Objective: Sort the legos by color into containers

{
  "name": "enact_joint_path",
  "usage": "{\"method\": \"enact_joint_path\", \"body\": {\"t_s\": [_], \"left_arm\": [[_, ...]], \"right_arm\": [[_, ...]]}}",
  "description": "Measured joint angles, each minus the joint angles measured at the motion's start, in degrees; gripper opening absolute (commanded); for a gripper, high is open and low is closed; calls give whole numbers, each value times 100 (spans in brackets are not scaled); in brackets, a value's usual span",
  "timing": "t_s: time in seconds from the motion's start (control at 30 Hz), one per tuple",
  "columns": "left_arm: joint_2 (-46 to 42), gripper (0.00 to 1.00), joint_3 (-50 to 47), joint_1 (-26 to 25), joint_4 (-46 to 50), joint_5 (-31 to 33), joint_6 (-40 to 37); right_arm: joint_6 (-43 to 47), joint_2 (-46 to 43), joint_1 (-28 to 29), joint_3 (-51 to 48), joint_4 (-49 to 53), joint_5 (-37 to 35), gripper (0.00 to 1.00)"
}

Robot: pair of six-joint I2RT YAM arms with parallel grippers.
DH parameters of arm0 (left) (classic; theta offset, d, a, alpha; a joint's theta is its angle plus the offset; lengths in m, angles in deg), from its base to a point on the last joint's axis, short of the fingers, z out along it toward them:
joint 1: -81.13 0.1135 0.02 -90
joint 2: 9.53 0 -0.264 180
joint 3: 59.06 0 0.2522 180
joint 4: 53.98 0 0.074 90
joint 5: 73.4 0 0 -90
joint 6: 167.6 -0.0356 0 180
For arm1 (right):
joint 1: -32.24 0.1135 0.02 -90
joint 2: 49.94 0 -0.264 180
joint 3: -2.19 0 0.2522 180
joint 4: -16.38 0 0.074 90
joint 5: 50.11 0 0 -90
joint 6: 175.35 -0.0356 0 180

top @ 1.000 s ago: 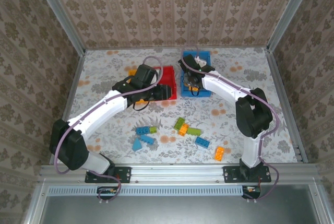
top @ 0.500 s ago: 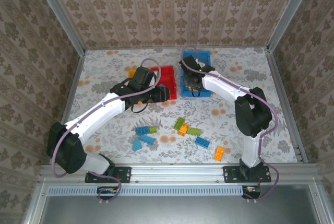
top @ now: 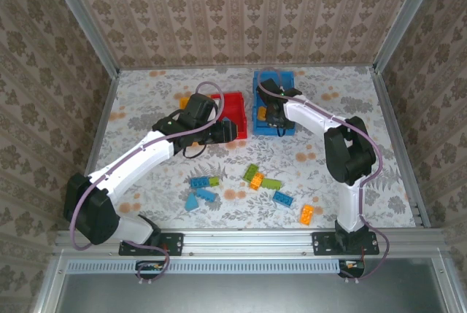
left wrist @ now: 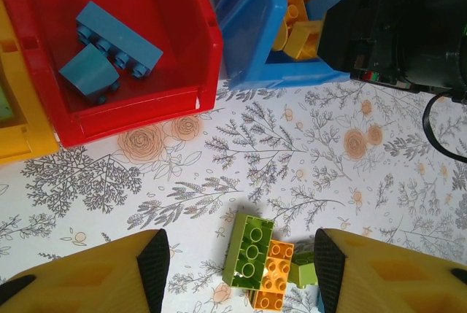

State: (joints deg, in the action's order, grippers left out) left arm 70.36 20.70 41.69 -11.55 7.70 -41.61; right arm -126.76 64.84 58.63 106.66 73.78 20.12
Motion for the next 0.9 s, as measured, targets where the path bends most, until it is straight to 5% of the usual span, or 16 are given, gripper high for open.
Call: {"method": "enact_joint_path", "body": {"t_s": [0.47,0.7,0.9], "left_arm": [[-125,57,-26,20,127,247,4],[-763,57,-452,433,409,363,87],[-1375,58,-949,914,872,424,127]], "right_arm": [[407,-850,393,-345,-422,-273,29],[1281,-2863,721,-2079,-1952,35,52],[2264,-4572,1266,-4061,-3329,1187,76]]}}
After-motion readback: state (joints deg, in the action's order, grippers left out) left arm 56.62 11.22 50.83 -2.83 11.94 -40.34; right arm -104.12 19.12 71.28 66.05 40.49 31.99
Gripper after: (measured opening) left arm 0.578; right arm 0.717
